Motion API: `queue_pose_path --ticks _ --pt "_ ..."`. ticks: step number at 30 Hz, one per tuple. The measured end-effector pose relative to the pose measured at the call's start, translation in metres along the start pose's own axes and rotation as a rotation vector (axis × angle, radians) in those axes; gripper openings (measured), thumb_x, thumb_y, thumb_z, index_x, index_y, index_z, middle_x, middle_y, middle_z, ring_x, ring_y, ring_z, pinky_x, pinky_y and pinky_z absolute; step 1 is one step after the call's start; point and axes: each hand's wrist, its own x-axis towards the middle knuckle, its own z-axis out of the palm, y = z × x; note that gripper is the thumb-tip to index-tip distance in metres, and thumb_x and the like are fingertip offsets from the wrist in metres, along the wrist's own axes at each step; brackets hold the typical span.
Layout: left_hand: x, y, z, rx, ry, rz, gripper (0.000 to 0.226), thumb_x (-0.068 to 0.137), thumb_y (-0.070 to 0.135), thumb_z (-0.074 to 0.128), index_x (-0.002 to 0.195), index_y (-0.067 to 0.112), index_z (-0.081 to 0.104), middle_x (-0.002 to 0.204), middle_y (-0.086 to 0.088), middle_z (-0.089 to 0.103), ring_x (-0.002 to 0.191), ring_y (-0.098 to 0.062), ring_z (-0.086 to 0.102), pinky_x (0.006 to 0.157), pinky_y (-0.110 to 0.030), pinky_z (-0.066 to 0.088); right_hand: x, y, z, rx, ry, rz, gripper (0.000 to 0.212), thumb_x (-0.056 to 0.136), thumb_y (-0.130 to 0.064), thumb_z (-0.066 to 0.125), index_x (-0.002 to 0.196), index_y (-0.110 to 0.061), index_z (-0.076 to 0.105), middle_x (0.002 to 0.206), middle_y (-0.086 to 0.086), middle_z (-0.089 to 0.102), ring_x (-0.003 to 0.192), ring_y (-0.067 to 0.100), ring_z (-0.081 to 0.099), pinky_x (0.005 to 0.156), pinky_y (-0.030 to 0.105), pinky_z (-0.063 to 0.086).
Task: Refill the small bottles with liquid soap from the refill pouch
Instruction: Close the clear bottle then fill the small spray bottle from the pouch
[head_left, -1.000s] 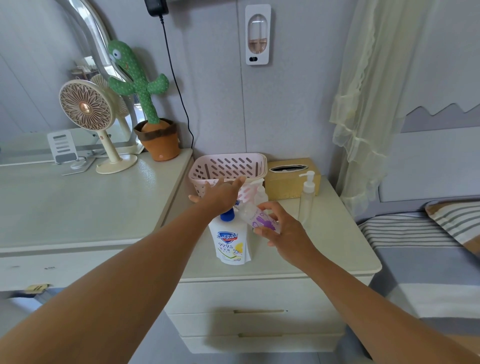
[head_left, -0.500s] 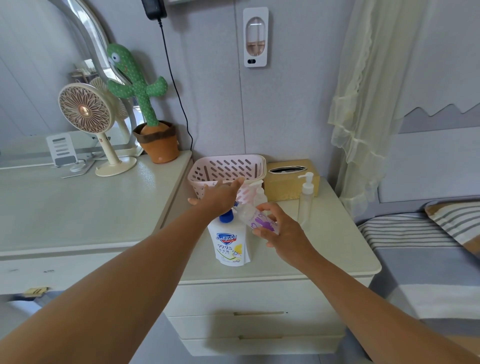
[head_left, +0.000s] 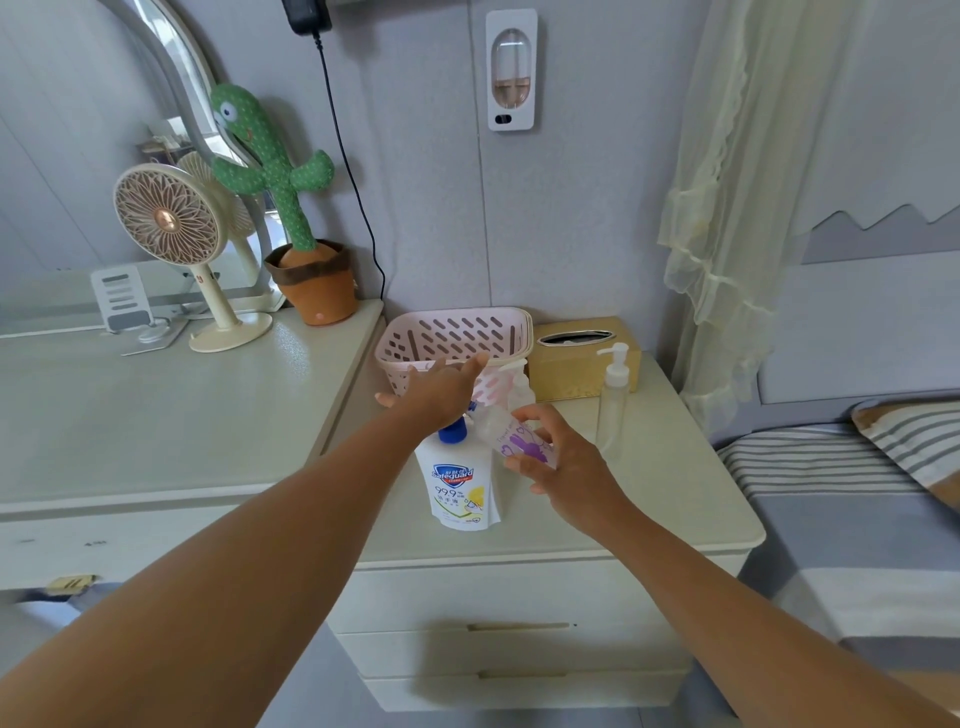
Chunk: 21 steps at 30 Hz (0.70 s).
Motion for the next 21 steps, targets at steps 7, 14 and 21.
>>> queue_pose_path --ticks 7,14,21 --pt "-0.001 0.001 0.007 0.013 0.024 -0.049 0.080 0.088 0.072 0.004 0.142 0.025 0.040 0.151 0.000 0.033 0.143 -0.034 0.020 0.110 -0.067 0.007 0.002 0.004 0.002 -0.015 -0.006 0.009 0.040 0.090 -0.025 0.062 0.126 -0.028 0.043 0.108 -0.010 0.053 0.093 0.006 0.055 0.069 0.013 0.051" --pt "0.005 0.001 -0.002 -0.045 0.094 -0.028 0.073 0.086 0.074 0.004 0.079 0.022 0.054 0.112 -0.016 0.062 0.121 -0.039 0.048 0.105 -0.064 0.026 0.009 0.006 0.008 0.188 -0.029 0.103 0.041 0.089 -0.023 0.065 0.124 -0.028 0.045 0.113 -0.003 0.055 0.103 0.015 0.057 0.068 0.024 0.058" --pt "0.013 0.002 -0.016 -0.087 0.194 -0.046 0.093 0.073 0.085 -0.005 0.103 0.025 0.059 0.089 -0.004 0.066 0.097 -0.024 0.060 0.106 -0.066 0.024 0.015 0.009 0.012 0.317 -0.020 0.190 0.038 0.088 -0.024 0.065 0.119 -0.035 0.045 0.115 0.003 0.057 0.102 0.017 0.059 0.067 0.022 0.058"
